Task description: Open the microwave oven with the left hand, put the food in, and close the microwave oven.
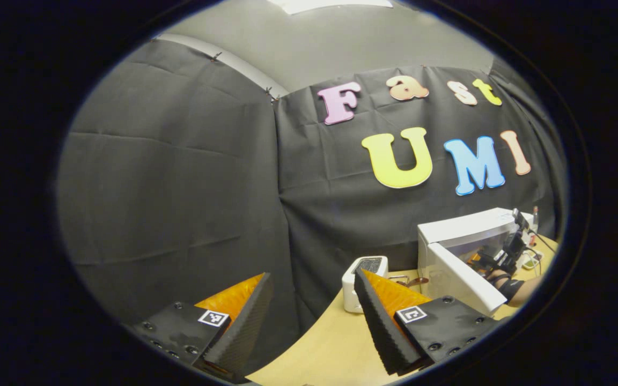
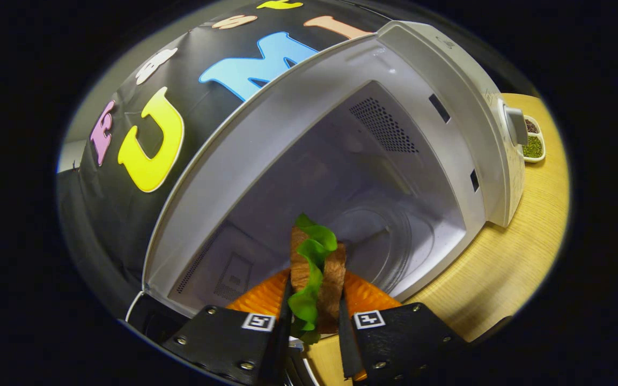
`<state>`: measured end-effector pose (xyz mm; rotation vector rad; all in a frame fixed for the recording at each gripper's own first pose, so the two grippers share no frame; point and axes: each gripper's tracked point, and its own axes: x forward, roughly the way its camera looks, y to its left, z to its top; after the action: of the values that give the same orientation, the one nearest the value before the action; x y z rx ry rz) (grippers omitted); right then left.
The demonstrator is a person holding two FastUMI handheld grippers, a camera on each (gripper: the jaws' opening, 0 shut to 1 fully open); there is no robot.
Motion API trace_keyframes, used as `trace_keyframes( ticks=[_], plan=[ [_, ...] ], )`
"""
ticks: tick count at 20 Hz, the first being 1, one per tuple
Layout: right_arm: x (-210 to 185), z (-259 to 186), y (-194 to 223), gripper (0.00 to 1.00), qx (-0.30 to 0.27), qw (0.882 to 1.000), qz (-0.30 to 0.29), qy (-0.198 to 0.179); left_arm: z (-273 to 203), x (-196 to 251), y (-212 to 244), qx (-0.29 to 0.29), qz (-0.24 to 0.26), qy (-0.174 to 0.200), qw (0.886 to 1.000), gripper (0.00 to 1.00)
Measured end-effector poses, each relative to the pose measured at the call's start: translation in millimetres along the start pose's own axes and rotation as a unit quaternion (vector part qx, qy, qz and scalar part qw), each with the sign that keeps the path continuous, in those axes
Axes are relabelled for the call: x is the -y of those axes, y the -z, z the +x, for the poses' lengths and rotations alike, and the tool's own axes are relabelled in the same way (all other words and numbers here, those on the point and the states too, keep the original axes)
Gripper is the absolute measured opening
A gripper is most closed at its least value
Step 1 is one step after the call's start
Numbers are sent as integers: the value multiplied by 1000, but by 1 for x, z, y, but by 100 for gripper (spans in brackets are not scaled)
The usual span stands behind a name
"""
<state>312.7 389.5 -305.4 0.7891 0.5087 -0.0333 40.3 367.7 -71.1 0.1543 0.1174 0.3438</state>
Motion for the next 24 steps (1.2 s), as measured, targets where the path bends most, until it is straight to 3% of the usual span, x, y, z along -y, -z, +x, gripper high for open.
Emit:
trace_keyframes(
  ticks=[3, 5, 6, 7, 8, 17, 19, 24],
  plan=[
    [18, 3, 1, 49, -8, 999, -26, 39, -3, 2, -1, 1, -3, 1, 1000, 100],
    [32, 2, -3, 66, -2, 996, -64, 70, -4, 1, -2, 3, 0, 0, 1000, 100],
    [41, 0, 1, 84, -7, 992, -87, 87, -4, 1, -3, 4, 0, -1, 1000, 100],
    [46, -2, 0, 94, -13, 989, -108, 96, -6, 2, -2, 4, -1, -2, 1000, 100],
    [45, -3, -4, 98, -8, 988, -122, 97, -8, 3, -2, 3, -4, 0, 1000, 100],
    [60, -21, -31, 98, -26, 963, -228, 142, -15, 22, 8, 0, 6, 18, 1000, 99],
    [49, -18, -34, 99, -21, 962, -242, 122, -16, 25, 9, 0, 5, 21, 1000, 100],
    [22, -7, -12, 99, -39, 976, -210, 51, -16, 20, 10, 1, 9, 22, 1000, 100]
  ],
)
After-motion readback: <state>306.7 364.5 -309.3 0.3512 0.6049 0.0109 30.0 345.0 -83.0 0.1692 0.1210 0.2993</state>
